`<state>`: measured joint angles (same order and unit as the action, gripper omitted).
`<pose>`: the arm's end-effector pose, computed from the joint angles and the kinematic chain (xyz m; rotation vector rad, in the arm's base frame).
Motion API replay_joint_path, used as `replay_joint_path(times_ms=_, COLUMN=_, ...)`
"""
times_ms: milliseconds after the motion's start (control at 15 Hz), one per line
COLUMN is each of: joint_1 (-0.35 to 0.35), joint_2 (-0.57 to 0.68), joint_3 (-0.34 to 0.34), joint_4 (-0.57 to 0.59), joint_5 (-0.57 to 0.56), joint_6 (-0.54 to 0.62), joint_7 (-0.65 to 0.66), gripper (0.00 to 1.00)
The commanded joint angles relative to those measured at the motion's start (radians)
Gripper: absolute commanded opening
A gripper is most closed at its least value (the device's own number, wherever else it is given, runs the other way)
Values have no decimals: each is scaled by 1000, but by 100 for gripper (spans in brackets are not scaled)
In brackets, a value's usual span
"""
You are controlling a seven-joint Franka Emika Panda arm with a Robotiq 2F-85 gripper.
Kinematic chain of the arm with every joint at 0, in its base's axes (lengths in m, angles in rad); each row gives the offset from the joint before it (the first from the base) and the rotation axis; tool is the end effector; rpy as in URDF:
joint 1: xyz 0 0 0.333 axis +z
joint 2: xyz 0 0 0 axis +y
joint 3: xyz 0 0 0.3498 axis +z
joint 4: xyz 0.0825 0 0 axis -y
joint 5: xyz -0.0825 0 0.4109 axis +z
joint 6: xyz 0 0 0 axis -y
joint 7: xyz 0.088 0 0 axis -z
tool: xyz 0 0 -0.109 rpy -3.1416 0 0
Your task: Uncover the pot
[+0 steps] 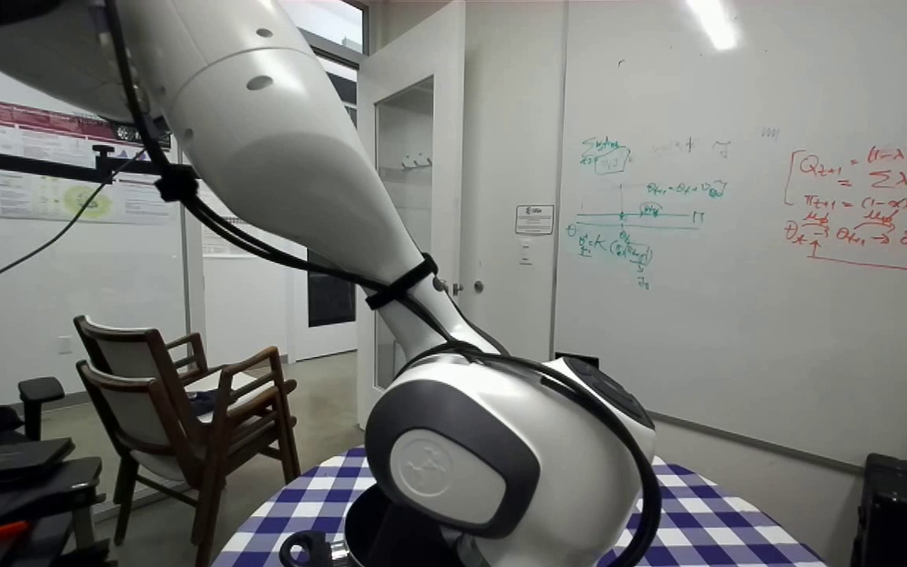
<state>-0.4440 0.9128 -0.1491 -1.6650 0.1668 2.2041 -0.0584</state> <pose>0.5541 -0.3608 0.0499 -2.8498 0.9167 0.5203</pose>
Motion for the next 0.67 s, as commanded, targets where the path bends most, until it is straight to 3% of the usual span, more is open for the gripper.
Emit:
replay_joint_path(times_ms=0, joint_1=-1, joint_2=18, joint_3=1, joint_4=46, joint_5=6, joint_6=-70, joint_7=-12, gripper=78)
replay_joint_path(times_ms=67, joint_1=0, joint_2=16, joint_3=-1, joint_4=43, joint_5=6, joint_6=-76, joint_7=-9, gripper=79)
replay_joint_path(times_ms=267, joint_1=2, joint_2=-1, joint_3=-10, joint_4=26, joint_5=4, joint_6=-95, joint_7=-6, gripper=99)
replay_joint_path(times_ms=600, joint_1=-2, joint_2=-100, joint_3=-22, joint_4=-76, joint_5=9, joint_6=-82, joint_7=-25, gripper=100)
